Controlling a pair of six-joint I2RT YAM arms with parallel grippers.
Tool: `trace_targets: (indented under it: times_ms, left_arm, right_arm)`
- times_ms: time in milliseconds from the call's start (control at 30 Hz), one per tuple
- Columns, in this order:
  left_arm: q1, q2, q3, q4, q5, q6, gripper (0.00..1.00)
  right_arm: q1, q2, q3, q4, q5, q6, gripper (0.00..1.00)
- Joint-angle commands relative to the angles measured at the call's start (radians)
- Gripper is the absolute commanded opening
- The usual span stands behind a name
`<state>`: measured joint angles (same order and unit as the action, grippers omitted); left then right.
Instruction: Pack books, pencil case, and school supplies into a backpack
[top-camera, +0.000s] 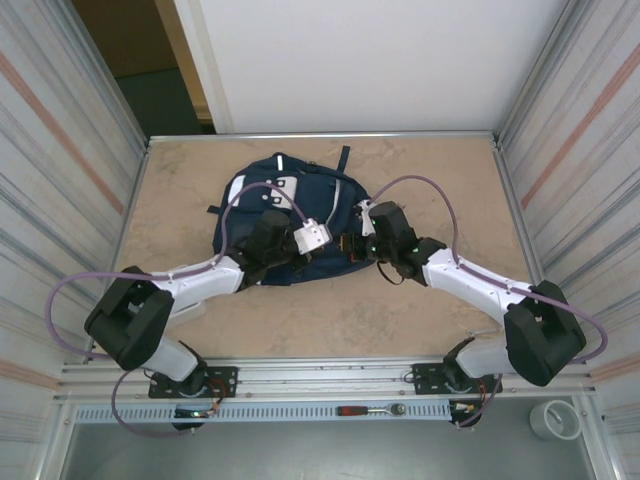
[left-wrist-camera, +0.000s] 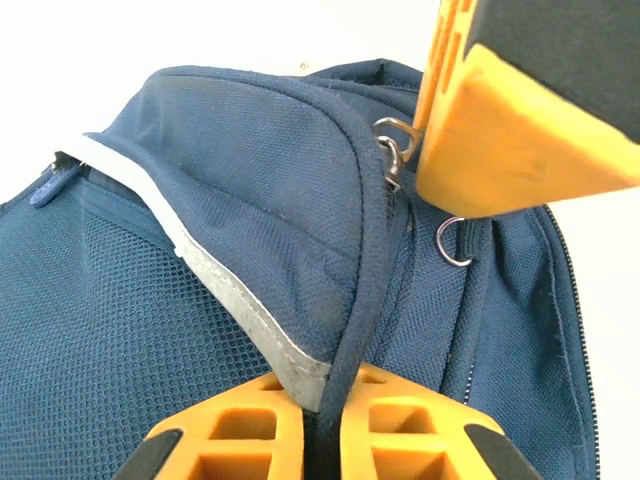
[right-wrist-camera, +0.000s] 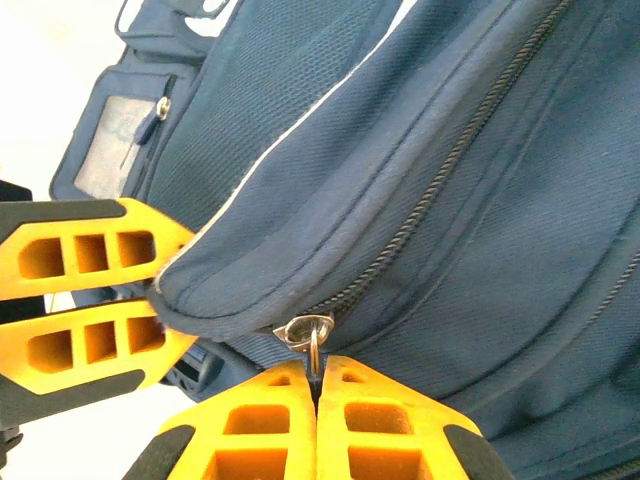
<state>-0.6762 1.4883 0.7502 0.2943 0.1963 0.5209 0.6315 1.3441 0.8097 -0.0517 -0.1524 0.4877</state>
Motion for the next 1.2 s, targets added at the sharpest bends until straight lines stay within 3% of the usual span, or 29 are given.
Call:
trace_targets:
  times_ms: [0,267,467,633,833,967,1167]
  left_arm:
    - [0.031,-0.039,-0.029,0.005,0.036,-0.010,0.00]
    - [0.093,-0.097,-0.100,0.065,0.069,-0.056,0.00]
    - [0.127,-0.123,-0.120,0.074,0.049,-0.072,0.01]
    - [0.129,-0.145,-0.105,0.028,0.050,-0.083,0.31]
    - [0.125,-0.280,-0.140,-0.007,0.175,-0.108,0.53]
    - [0.101,-0.327,-0.143,-0.030,0.208,-0.094,0.60]
    - [0.074,-0.265,-0.095,-0.075,0.206,-0.066,0.61]
  right_arm:
    - [-0.069,-0.024,0.012,-0.048,0.087,-0.035,0.00]
    - [-0.158,0.100,0.106,-0.082,0.045,-0.067,0.00]
    - [-0.134,0.102,0.108,-0.018,-0.066,-0.029,0.00]
    - [-0.086,0.094,0.094,0.056,-0.134,0.038,0.00]
    - [-0.021,0.081,0.108,0.075,-0.133,0.067,0.00]
    - [0.016,0.061,0.117,0.075,-0.127,0.069,0.00]
    - [0.058,0.052,0.137,0.073,-0.127,0.074,0.00]
